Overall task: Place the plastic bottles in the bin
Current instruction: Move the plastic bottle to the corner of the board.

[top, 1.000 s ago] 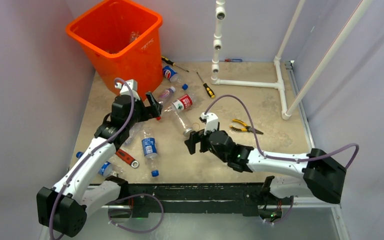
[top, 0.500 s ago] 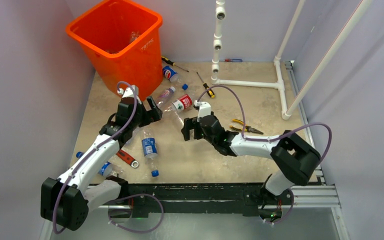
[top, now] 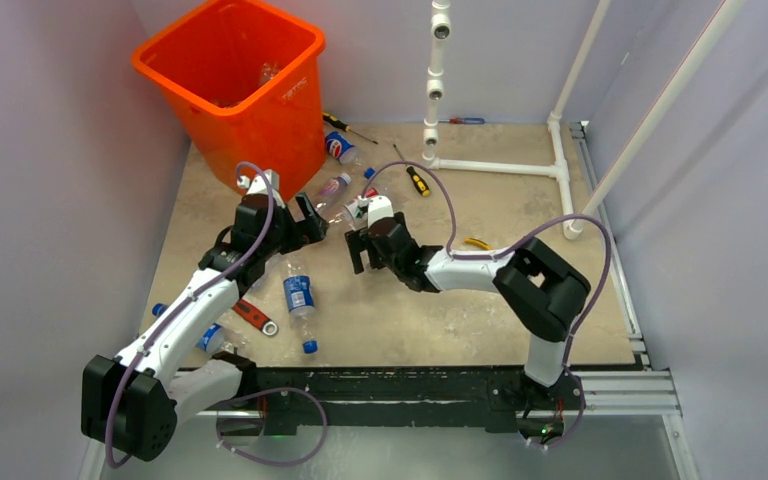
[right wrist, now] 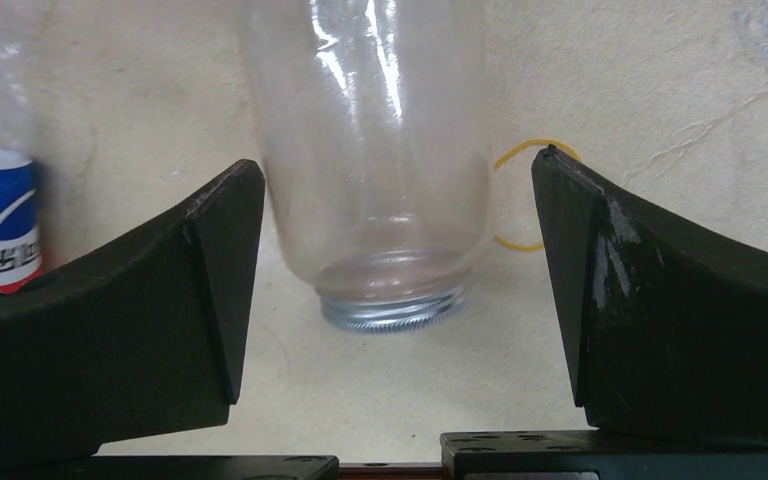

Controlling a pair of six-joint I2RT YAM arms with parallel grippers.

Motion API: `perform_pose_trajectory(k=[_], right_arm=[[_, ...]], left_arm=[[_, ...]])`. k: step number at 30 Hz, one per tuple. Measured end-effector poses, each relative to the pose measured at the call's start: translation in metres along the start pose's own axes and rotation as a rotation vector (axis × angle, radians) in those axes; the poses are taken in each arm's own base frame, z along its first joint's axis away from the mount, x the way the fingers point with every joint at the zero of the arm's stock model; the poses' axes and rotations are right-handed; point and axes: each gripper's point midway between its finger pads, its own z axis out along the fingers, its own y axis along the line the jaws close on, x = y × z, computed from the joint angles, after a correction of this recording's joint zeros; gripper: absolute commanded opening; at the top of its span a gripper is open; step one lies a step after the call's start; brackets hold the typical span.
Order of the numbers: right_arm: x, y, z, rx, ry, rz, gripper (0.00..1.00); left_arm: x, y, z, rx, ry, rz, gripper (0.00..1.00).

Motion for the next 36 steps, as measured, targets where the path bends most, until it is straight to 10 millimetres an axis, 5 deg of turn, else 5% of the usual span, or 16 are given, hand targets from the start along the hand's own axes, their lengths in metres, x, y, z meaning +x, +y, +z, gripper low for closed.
perform_pose_trajectory(k=[8,12,17,23,27,32,36], right_arm=[[0.005,-0.007,0.019,0.062,0.050,-0.089,0.87],[0.011,-0.009,0.020,0.065,0.069,-0.117,0.75],[0.008,-0.011,0.013,0.062,0.063,-0.133,0.71],[-0.018,-0.005,-0.035,-0.001,-0.007,-0.129,0.70],[-0.027,0.027,-0.089,-0.154,-0.060,-0.164,0.70],[0.017,0.080,-0.138,-0.371,0.017,-0.224,0.69],[0.072,0.072,-0.145,-0.380,0.160,-0.219,0.68]], left_arm=[[0.001,-0.005,0.000,0.024,0.008,0.000,0.98],[0.002,-0.008,-0.001,0.042,0.017,0.000,0.97],[0.004,-0.011,-0.001,0.058,0.028,0.000,0.97],[0.005,-0.012,-0.002,0.066,0.032,0.000,0.97],[0.004,-0.013,-0.003,0.070,0.028,0.000,0.97],[0.002,-0.020,-0.003,0.107,0.026,0.000,0.94],[0.006,-0.032,-0.002,0.171,0.049,0.004,0.91]])
